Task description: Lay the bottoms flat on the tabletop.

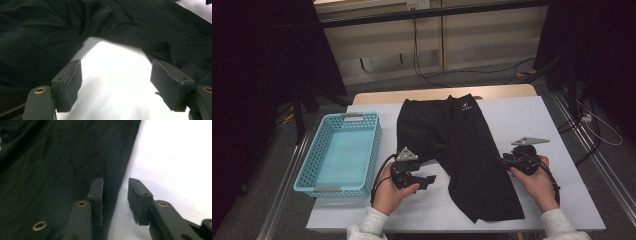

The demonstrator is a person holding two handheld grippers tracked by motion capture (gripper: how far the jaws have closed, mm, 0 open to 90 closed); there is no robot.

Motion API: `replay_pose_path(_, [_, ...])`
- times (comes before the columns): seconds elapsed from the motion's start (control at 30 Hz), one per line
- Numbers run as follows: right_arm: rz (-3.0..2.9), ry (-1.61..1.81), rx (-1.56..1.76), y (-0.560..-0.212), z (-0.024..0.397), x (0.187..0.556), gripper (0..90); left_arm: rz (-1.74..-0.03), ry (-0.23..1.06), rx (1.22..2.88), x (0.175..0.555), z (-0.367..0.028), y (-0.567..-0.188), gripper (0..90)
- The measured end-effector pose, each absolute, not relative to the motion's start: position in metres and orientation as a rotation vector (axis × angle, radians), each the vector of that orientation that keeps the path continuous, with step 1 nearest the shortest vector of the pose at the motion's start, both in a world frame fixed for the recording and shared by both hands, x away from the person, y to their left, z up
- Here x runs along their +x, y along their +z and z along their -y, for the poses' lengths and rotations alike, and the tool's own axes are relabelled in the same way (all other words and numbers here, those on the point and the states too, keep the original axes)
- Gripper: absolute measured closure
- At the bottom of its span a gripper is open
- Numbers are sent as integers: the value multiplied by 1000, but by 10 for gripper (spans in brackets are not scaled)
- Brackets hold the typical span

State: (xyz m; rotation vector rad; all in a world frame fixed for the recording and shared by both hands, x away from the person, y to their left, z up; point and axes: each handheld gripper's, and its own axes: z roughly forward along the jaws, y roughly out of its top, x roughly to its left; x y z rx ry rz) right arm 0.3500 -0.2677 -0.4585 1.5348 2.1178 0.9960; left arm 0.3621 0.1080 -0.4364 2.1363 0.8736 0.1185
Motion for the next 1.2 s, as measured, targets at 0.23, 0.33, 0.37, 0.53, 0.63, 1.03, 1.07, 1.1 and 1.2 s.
replay_pose_path(0.23, [-2130, 988, 1541, -458, 267, 353, 900, -902, 163, 2129, 365, -119, -432, 227])
replay_pose_path(0.33, [-2126, 999, 1542, -456, 273, 351, 900, -905, 164, 2127, 366, -119, -432, 224])
replay_pose_path(0.37, [-2122, 1010, 1548, -456, 275, 350, 900, -905, 162, 2129, 366, -119, -433, 224])
replay_pose_path(0.53, [-2115, 1013, 1562, -458, 276, 350, 756, -900, 161, 2134, 366, -117, -433, 224])
replay_pose_path(0.63, [-2102, 989, 1552, -458, 275, 357, 699, -898, 161, 2139, 367, -116, -433, 224])
replay_pose_path(1.03, [-2063, 970, 1601, -459, 262, 427, 691, -926, 158, 2122, 371, -123, -435, 221])
replay_pose_path(1.07, [-2055, 982, 1621, -460, 261, 431, 728, -928, 162, 2119, 371, -124, -435, 221])
replay_pose_path(1.1, [-2049, 993, 1634, -460, 260, 433, 780, -932, 161, 2116, 370, -125, -434, 221])
replay_pose_path(1.2, [-2046, 1021, 1675, -461, 264, 437, 900, -935, 162, 2113, 370, -127, -434, 222])
